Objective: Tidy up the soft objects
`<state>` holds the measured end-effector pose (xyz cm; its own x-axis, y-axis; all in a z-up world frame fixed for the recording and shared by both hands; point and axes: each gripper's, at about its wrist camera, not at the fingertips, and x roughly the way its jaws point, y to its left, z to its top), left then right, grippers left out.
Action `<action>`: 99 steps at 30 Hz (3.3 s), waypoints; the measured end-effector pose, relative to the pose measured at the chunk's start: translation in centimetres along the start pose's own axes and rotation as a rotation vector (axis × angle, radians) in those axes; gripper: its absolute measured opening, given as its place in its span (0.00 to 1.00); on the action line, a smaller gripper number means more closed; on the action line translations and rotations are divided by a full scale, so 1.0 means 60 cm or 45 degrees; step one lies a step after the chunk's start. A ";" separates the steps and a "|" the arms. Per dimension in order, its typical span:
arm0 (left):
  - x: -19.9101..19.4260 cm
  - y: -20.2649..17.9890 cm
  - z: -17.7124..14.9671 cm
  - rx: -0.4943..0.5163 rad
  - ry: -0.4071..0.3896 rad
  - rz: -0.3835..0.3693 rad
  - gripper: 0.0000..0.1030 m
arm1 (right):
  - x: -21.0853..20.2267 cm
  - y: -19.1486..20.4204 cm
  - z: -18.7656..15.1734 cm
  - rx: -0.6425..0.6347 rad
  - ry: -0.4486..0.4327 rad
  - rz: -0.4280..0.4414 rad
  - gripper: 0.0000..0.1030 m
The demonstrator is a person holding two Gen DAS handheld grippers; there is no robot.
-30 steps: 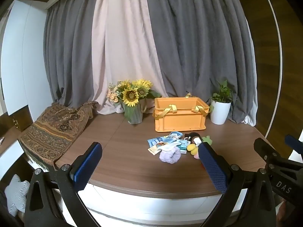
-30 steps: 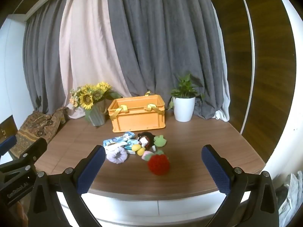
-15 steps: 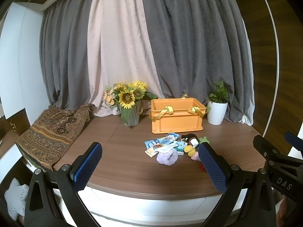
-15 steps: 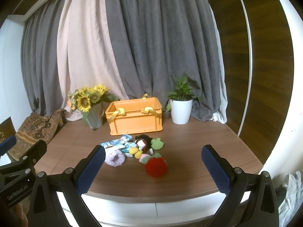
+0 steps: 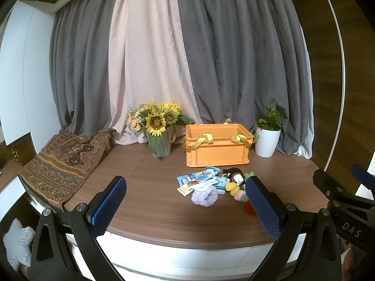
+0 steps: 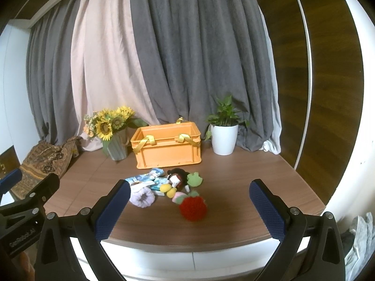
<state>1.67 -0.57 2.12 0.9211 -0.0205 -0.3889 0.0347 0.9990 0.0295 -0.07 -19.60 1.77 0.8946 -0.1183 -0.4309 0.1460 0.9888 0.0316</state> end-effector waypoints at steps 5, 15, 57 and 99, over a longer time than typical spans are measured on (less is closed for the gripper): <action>0.002 -0.004 -0.003 -0.004 0.000 0.002 1.00 | -0.001 0.001 0.001 0.001 -0.002 0.003 1.00; 0.006 -0.009 -0.006 -0.012 -0.008 0.000 1.00 | -0.003 0.000 0.001 0.001 -0.010 0.003 1.00; 0.055 -0.017 -0.059 -0.055 0.078 -0.042 1.00 | 0.035 -0.011 -0.016 0.042 0.059 0.022 1.00; 0.449 -0.016 -0.098 0.110 0.312 -0.179 0.91 | 0.408 0.023 -0.116 0.143 0.467 -0.160 1.00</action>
<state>24.18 -1.82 -13.78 0.7839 -0.1375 -0.6054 0.1978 0.9797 0.0336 19.10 -20.50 -15.00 0.6599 -0.1770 -0.7302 0.3078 0.9503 0.0478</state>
